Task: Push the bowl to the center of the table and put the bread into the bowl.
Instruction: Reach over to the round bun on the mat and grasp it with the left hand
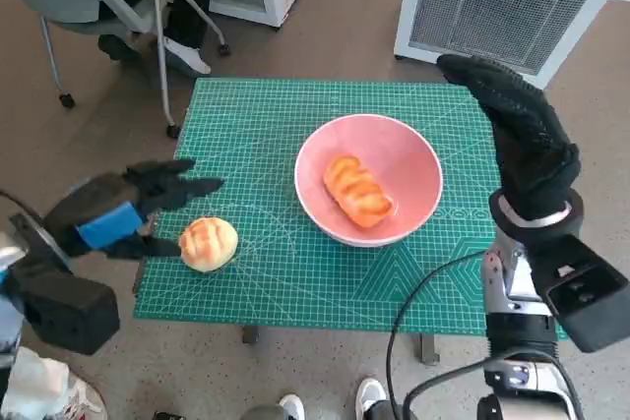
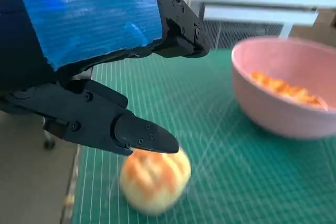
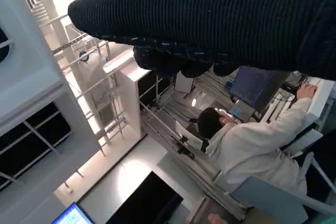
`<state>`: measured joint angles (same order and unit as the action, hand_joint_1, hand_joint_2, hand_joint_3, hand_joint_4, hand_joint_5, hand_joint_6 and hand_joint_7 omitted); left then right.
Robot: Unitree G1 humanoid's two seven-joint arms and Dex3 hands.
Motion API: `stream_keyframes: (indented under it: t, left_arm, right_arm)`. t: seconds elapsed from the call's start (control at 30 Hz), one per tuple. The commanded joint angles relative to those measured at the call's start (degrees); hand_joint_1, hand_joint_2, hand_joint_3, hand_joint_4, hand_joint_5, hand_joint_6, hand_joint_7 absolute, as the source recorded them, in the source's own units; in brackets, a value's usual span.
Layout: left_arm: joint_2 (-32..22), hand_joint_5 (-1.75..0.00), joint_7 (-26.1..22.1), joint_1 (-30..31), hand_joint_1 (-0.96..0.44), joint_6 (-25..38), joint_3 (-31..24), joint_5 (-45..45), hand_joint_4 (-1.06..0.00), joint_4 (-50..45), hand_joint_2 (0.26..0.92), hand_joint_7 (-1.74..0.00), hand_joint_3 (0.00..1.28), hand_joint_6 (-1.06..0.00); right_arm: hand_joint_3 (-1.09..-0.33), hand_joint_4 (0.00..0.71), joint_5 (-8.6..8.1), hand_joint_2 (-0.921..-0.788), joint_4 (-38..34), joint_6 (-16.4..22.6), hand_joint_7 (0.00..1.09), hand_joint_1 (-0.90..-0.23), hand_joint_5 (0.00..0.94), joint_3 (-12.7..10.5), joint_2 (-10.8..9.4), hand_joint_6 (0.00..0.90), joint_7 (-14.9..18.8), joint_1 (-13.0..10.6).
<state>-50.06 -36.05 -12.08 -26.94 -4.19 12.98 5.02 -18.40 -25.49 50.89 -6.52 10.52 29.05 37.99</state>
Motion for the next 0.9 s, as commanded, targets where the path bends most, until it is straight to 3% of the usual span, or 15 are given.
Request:
stream_keyframes:
  t: [0.03,0.33,0.57,0.9]
  left_arm:
    - [-0.2,0.00,0.8,0.7,-0.38,0.5,0.8,1.1,-0.32,0.9,0.904,0.00,0.00,-0.43]
    - [1.7,0.00,2.3,-1.6,-0.35,-0.1,4.7,3.7,-0.31,5.8,0.895,0.00,0.00,-0.42]
    - [4.7,-0.01,4.2,-5.7,-0.33,-2.1,9.0,5.6,-0.33,14.8,0.895,0.00,0.00,-0.41]
    - [8.2,-0.04,9.2,-10.2,-0.20,-0.9,13.0,9.9,-0.44,26.3,0.906,-0.04,0.00,-0.50]
  right_arm:
    - [-0.711,0.309,-0.76,-0.921,-1.4,-0.3,0.26,-0.565,0.003,0.0,-0.2,0.247,1.0,0.4]
    - [-0.710,0.312,-0.71,-0.921,-2.5,0.3,0.27,-0.575,0.003,-0.2,0.1,0.244,1.7,1.0]
    - [-0.710,0.314,-0.75,-0.921,-2.7,0.8,0.27,-0.580,0.004,-0.2,0.1,0.241,2.0,1.0]
    - [-0.714,0.314,-1.09,-0.921,-2.8,1.3,0.28,-0.566,0.002,-0.4,0.2,0.234,2.5,0.9]
